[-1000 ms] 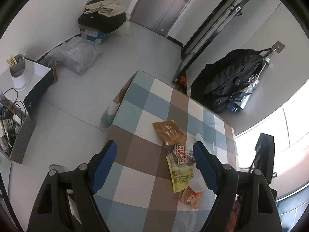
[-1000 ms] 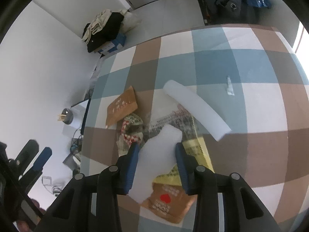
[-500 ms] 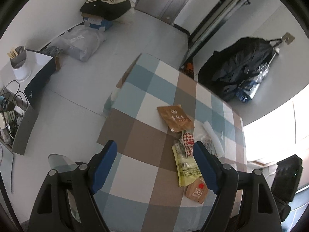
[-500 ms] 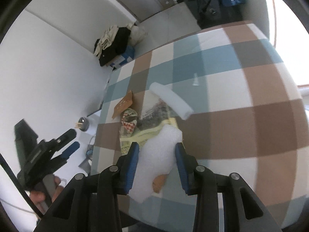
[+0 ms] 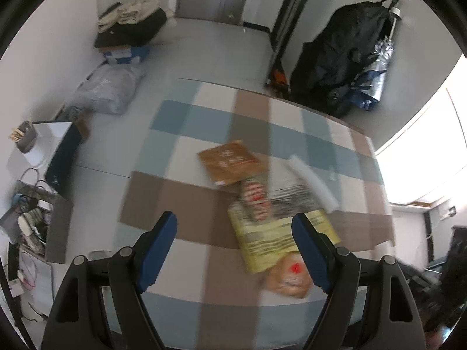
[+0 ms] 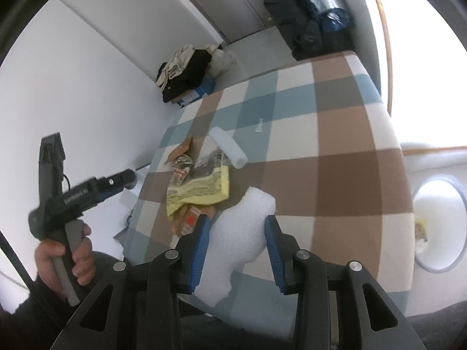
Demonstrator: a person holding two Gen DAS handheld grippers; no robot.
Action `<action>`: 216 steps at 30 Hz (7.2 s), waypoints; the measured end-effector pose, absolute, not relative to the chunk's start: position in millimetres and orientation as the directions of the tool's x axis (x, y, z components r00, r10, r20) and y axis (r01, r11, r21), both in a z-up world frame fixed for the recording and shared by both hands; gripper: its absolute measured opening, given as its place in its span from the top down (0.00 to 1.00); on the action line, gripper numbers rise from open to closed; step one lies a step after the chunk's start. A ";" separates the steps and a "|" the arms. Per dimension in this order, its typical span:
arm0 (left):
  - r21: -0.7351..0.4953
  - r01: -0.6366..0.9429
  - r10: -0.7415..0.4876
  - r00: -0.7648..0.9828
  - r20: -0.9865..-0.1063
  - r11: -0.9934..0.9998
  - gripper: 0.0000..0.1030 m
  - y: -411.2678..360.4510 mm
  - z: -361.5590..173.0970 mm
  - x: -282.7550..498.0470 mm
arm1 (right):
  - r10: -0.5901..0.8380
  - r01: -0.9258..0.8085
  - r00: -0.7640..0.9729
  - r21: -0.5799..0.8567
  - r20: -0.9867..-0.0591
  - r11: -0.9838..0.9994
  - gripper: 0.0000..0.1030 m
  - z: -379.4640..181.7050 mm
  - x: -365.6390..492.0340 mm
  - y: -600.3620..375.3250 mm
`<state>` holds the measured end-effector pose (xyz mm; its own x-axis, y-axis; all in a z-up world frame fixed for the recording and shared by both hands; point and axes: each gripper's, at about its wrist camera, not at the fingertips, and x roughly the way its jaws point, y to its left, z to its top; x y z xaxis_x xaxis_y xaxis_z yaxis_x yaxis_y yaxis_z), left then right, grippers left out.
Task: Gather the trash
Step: 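Grasp the white foam strip with the left tool while the right tool holds foam, then carry the foam strip and foam sheet with both tools over the white bin, then open the right tool dropping the foam sheet while the left tool drops the strip into the bin, then bring both open tools back over the table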
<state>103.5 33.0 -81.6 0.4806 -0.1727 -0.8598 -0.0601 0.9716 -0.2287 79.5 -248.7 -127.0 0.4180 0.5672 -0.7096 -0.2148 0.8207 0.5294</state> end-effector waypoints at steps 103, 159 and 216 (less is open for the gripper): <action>-0.377 0.032 -0.317 0.610 -0.726 0.926 0.96 -13.5 -24.7 73.6 | 0.589 -0.250 0.531 0.552 -0.609 0.796 0.64 -63.6 57.6 -268.0; -0.374 0.326 -0.436 0.143 -0.888 0.868 0.96 -346.7 -125.0 154.6 | 0.301 0.356 0.515 0.520 -0.802 0.777 0.61 -225.6 101.7 -568.8; -0.224 0.529 -0.308 0.074 -0.949 0.819 0.32 -375.9 -134.5 122.2 | 0.281 0.429 0.541 0.547 -0.793 0.719 0.19 -202.0 23.3 -597.2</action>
<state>122.2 -375.9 -134.5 0.0740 -0.3076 -0.9486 0.5286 0.8187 -0.2243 23.3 -597.2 -202.0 0.5414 0.2806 -0.7925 0.4290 0.7185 0.5475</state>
